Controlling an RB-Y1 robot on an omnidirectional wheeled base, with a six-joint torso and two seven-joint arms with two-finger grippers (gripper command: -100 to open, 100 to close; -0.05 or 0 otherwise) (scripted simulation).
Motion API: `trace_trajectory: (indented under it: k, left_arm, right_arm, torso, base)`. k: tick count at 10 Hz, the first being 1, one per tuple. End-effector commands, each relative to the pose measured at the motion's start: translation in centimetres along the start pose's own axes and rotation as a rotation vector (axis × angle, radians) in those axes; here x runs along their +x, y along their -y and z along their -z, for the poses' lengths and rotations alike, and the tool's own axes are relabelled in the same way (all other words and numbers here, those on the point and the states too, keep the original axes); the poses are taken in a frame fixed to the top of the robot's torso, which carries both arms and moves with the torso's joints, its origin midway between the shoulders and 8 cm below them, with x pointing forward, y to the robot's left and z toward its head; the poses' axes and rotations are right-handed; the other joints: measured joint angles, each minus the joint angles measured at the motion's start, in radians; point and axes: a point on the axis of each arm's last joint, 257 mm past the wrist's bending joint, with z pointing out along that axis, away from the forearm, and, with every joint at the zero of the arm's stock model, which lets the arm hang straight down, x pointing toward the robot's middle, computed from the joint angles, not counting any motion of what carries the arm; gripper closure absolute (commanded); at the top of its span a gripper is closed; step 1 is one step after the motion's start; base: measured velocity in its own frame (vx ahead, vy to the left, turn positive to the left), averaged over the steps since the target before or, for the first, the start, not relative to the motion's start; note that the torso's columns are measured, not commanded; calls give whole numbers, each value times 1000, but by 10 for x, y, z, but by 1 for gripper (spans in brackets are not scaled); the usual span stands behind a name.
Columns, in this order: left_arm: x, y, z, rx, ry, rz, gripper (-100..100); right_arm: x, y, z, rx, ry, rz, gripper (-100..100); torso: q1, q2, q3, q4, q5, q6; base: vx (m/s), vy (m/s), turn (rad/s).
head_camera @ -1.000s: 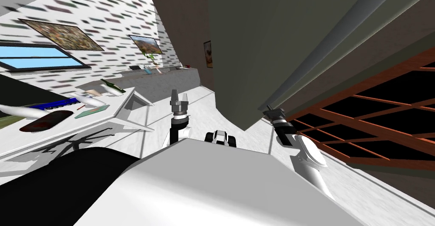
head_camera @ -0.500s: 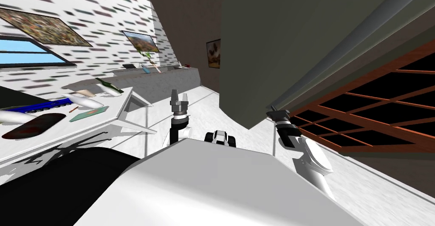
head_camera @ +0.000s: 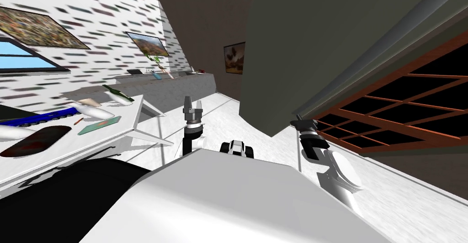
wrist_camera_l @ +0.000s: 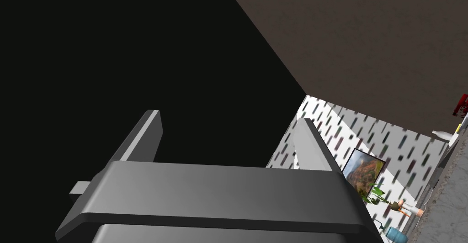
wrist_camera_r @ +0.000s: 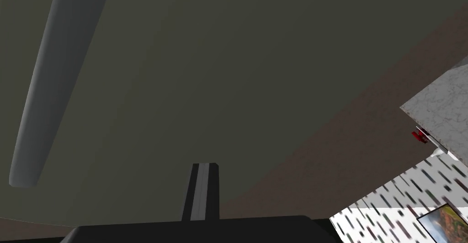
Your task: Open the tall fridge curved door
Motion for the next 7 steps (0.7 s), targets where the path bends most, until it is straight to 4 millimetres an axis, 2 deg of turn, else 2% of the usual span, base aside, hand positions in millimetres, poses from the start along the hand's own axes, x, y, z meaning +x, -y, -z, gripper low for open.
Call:
trace_trajectory:
  k: [1,2,4,7]
  left_arm:
    - [0,0,0,0,0,0,0]
    - [0,0,0,0,0,-1,0]
    - [0,0,0,0,0,-1,0]
    - [0,0,0,0,0,-1,0]
  right_arm:
    - [14,14,2,19,-35,-3,-100]
    - [17,16,2,22,-42,-5,-100]
    - [29,28,4,38,-71,-10,-100]
    - [54,58,8,79,-136,-17,-100]
  torso:
    - [-6,0,0,0,-1,0]
    - [-9,-4,-2,-1,-3,0]
    - [2,-2,-2,-1,0,0]
    - [4,2,2,1,1,0]
  base:
    - [65,-13,-10]
    - [153,-64,-10]
    - [157,-44,-4]
    - [189,-52,-11]
